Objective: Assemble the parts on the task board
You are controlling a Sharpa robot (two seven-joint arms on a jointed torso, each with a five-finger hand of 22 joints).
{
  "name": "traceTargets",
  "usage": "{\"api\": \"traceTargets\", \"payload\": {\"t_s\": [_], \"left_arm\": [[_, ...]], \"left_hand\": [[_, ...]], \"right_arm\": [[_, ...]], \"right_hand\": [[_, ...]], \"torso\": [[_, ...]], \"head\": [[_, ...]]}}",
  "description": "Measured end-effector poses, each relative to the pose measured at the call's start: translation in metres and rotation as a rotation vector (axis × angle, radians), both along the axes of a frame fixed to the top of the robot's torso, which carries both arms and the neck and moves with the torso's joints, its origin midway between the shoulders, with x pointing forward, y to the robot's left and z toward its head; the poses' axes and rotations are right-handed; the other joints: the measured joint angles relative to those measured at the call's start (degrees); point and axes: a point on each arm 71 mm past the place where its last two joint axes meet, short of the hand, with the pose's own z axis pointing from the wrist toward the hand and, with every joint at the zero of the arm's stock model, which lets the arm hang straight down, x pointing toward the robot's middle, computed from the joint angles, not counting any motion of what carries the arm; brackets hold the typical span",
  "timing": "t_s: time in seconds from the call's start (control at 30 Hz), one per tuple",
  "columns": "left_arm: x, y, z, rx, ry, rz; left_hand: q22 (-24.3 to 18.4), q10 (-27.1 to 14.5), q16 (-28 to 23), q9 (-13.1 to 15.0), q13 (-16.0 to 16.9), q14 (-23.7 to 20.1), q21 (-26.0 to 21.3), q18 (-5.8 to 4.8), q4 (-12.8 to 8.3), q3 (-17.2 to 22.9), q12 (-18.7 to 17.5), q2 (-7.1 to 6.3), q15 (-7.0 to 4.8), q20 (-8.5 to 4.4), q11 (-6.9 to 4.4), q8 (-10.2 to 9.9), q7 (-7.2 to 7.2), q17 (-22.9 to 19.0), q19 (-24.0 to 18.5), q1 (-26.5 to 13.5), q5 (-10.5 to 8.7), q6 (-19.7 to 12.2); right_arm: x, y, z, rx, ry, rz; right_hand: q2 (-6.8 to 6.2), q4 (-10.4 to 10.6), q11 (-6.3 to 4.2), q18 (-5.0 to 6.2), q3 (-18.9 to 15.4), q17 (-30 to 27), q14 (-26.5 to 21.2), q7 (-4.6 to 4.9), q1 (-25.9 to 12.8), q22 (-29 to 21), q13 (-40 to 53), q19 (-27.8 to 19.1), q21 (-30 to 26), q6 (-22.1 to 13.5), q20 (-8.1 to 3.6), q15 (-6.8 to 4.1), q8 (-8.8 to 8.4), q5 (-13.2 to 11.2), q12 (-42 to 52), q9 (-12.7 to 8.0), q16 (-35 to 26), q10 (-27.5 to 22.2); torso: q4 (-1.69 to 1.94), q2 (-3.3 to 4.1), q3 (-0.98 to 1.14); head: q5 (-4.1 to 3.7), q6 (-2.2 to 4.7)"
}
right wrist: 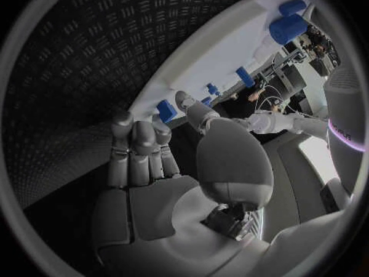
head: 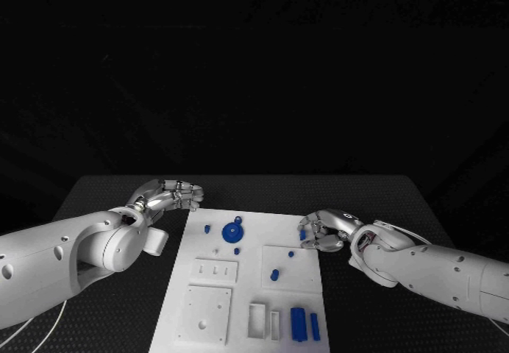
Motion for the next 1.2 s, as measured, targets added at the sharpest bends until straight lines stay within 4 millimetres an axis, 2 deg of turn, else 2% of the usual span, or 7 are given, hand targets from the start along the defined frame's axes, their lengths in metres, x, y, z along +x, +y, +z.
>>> {"api": "traceTargets", "payload": {"t_s": [0.2, 0.5, 0.93, 0.97, 1.0, 1.03, 1.2], "left_arm": [[-0.0001, 0.0000, -0.0005, 0.000, 0.001, 0.000], [-0.0003, -0.0002, -0.0007, 0.000, 0.002, -0.001], [-0.0003, -0.0001, -0.0011, 0.001, 0.003, -0.001], [-0.0004, -0.0001, -0.0012, 0.001, 0.003, -0.002], [-0.0004, -0.0001, -0.0012, 0.001, 0.004, -0.002], [-0.0004, -0.0001, -0.0012, 0.001, 0.004, -0.002], [-0.0005, -0.0002, -0.0014, 0.000, 0.004, -0.003]], "left_hand": [[0.00, 0.00, 0.00, 0.04, 0.00, 0.00, 0.00, -0.05, 0.00, 0.00, 0.00, 0.00, 0.00, 0.00, 0.00, 0.00, 0.00, 0.00, 0.00, 0.00, 0.00, 0.00], [-0.01, 0.00, 0.00, 0.03, -0.01, 0.00, 0.00, -0.27, -0.03, 0.03, 0.00, -0.01, 0.00, 0.00, 0.00, 0.00, 0.00, 0.02, 0.00, 0.01, 0.00, 0.00], [-0.02, 0.00, 0.00, 0.03, 0.04, 0.00, 0.00, -0.29, -0.15, 0.15, 0.00, -0.01, 0.00, 0.00, 0.00, 0.00, 0.00, 0.04, 0.00, 0.01, 0.00, 0.00], [-0.02, 0.00, 0.00, 0.03, 0.03, 0.00, 0.00, -0.29, -0.15, 0.15, 0.00, -0.01, 0.00, 0.00, 0.00, 0.00, 0.00, 0.04, 0.00, 0.01, 0.00, 0.00], [-0.02, 0.00, 0.00, 0.03, 0.03, 0.00, 0.00, -0.30, -0.15, 0.15, 0.00, -0.01, 0.00, 0.00, 0.00, 0.00, 0.00, 0.04, 0.00, 0.01, 0.00, 0.00], [-0.02, 0.00, 0.00, 0.03, 0.03, 0.00, 0.00, -0.29, -0.15, 0.15, 0.00, -0.01, 0.00, 0.00, 0.00, 0.00, 0.00, 0.04, 0.00, 0.01, 0.00, 0.00], [-0.02, 0.00, 0.00, 0.02, 0.03, 0.00, 0.00, -0.30, -0.15, 0.15, 0.00, -0.01, 0.00, 0.00, 0.00, 0.00, 0.00, 0.03, 0.00, 0.01, 0.00, 0.00]], "right_arm": [[0.0010, 0.0002, -0.0017, 0.001, -0.005, -0.006], [0.0002, 0.0011, -0.0026, 0.004, -0.008, -0.006], [0.0007, 0.0014, -0.0026, -0.003, -0.015, -0.004], [0.0006, 0.0015, -0.0027, -0.004, -0.016, -0.004], [0.0006, 0.0018, -0.0026, -0.004, -0.017, -0.004], [0.0006, 0.0022, -0.0026, -0.004, -0.018, -0.003], [0.0006, 0.0035, -0.0024, -0.007, -0.022, 0.000]], "right_hand": [[0.00, 0.85, 0.00, 0.00, 0.84, 0.08, 0.20, 0.00, 0.00, 0.00, -0.02, 0.00, 0.00, 0.00, 0.01, -0.20, 0.03, -0.02, 0.00, 0.03, 0.00, 0.00], [0.30, 2.17, 0.00, 0.00, 2.65, 0.24, 0.39, -0.18, 0.31, 0.09, -0.15, 0.41, 0.00, 0.19, -0.21, -0.81, 1.37, -0.22, 0.00, 0.48, 0.00, 0.00], [0.60, 2.49, -0.38, 0.00, 3.28, 0.29, 0.41, -0.41, 0.60, 0.20, -0.29, 0.51, 0.23, 0.41, -0.11, -1.42, 2.48, -0.22, 0.00, 0.91, 0.00, 0.38], [0.60, 2.56, -0.64, 0.01, 3.35, 0.35, 0.41, -1.23, 0.60, 0.23, -0.34, 0.51, 0.22, 1.58, -0.11, -1.43, 2.48, -0.22, 0.01, 0.90, 0.00, 0.17], [0.60, 2.56, -1.07, 0.07, 3.36, 0.36, 0.54, -1.01, 0.60, 0.27, -0.35, 0.51, 0.23, 6.41, -0.11, -1.56, 2.49, -0.22, 0.01, 0.94, 0.00, -0.41], [0.60, 2.56, -1.17, 0.07, 3.35, 0.36, 0.60, -0.75, 0.60, 0.27, -0.35, 0.51, 0.23, 7.84, -0.11, -1.63, 2.48, -0.22, 0.01, 0.92, 0.00, -0.31], [0.94, 2.56, -1.57, 0.08, 3.35, 0.36, 0.83, -1.20, 0.26, 0.30, -0.35, 0.73, 0.46, 8.52, -0.32, -1.85, 2.79, -0.22, 0.01, 0.96, 0.00, 0.09]], "torso": [[0.03, -0.03, -0.03], [-0.04, -0.04, -0.05], [-0.02, -0.07, -0.06], [-0.03, -0.07, -0.07], [-0.03, -0.07, -0.07], [-0.03, -0.07, -0.07], [-0.03, -0.08, -0.07]], "head": [[-0.01, -0.01], [0.05, -0.12], [0.01, -0.12], [0.03, -0.13], [0.04, -0.14], [0.04, -0.14], [0.01, -0.18]]}}
